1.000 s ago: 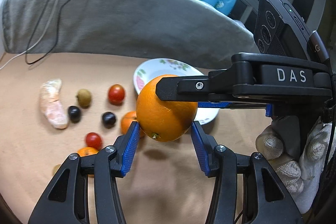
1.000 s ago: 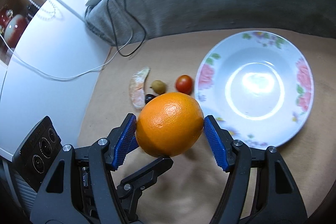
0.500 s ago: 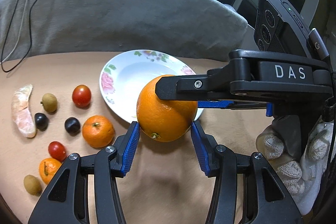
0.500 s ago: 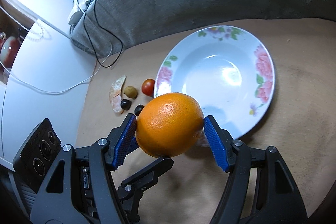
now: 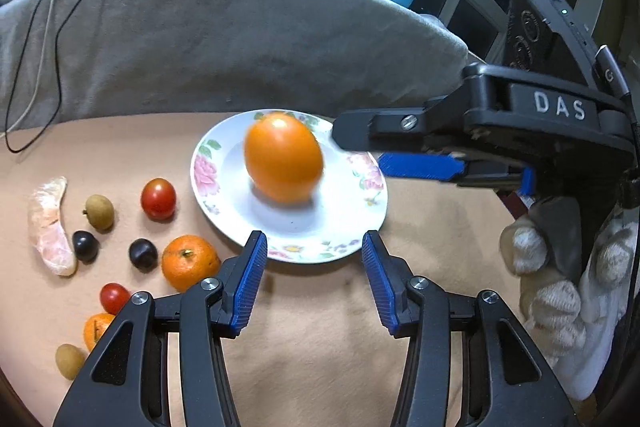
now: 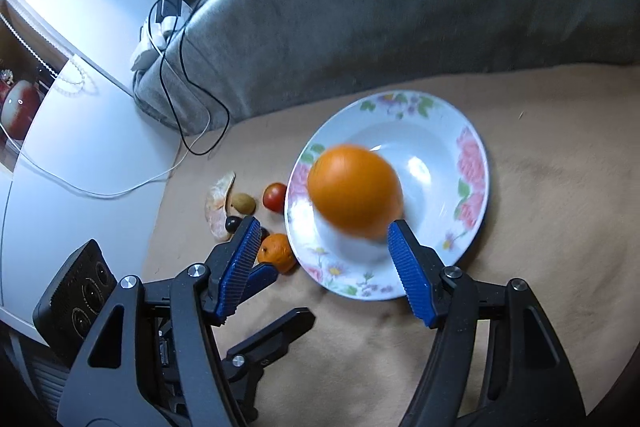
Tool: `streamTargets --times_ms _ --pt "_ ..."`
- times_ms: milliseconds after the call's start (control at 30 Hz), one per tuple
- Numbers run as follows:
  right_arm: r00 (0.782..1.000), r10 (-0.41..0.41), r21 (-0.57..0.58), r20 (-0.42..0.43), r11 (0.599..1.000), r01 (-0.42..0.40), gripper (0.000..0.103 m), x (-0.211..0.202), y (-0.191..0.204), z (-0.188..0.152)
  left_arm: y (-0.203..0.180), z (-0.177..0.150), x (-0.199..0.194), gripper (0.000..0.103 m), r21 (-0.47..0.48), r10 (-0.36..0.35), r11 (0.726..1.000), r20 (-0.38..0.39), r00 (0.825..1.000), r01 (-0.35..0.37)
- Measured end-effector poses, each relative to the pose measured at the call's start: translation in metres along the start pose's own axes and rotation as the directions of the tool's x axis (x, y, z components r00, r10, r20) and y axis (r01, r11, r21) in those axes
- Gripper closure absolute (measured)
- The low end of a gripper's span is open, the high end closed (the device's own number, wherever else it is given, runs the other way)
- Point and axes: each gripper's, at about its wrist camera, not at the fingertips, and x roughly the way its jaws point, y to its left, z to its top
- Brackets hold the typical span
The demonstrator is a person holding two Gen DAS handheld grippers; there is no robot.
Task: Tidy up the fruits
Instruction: 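Open the left tool, release the orange, and move toward a mandarin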
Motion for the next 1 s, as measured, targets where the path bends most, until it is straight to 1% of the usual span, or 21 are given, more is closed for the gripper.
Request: streamTargets --times_ms 133,200,300,333,367,433,467,633,800,1000 --pt "0.999 -0.018 -0.02 0.034 1.0 0.019 0.033 -0.007 0.001 -0.002 0.008 -0.008 -0.01 0.055 -0.006 0.017 1.0 0.003 1.0 -0.017" --pt "0.998 -0.027 -0.029 0.051 0.999 0.029 0.027 -0.01 0.001 -0.003 0.012 -0.01 -0.014 0.055 -0.007 0.03 1.0 0.007 1.0 -0.03" --pt "0.997 -0.044 -0.049 0.071 0.998 0.047 0.025 -0.011 0.004 -0.004 0.018 -0.014 -0.023 0.054 -0.013 0.049 0.999 0.015 0.999 -0.049" --pt "0.996 -0.047 -0.056 0.073 0.997 0.051 0.024 -0.011 0.005 -0.004 0.021 -0.014 -0.025 0.052 -0.016 0.054 0.998 0.018 0.998 -0.053" --pt "0.996 -0.051 -0.063 0.075 0.996 0.056 0.024 -0.01 0.007 -0.005 0.024 -0.015 -0.029 0.047 -0.022 0.06 0.998 0.024 0.998 -0.06" --pt "0.995 -0.059 -0.078 0.081 0.995 0.065 0.018 -0.009 0.013 -0.005 0.03 -0.015 -0.034 0.042 -0.034 0.071 0.997 0.036 0.997 -0.069" --pt "0.994 -0.061 -0.085 0.085 0.994 0.069 0.017 -0.009 0.015 -0.006 0.031 -0.012 -0.035 0.041 -0.038 0.076 0.996 0.039 0.996 -0.075" --pt "0.994 -0.069 -0.137 0.089 0.987 0.081 0.016 -0.007 0.028 -0.01 0.046 -0.016 -0.049 0.04 -0.044 0.112 0.993 0.052 0.992 -0.11" --pt "0.993 -0.076 -0.212 0.091 0.973 0.094 0.016 -0.004 0.045 -0.014 0.062 -0.028 -0.068 0.04 -0.035 0.165 0.986 0.057 0.985 -0.163" --pt "0.997 -0.051 -0.262 0.061 0.963 0.065 0.016 0.007 0.061 -0.018 0.082 -0.043 -0.085 0.04 -0.056 0.219 0.975 0.058 0.974 -0.216"
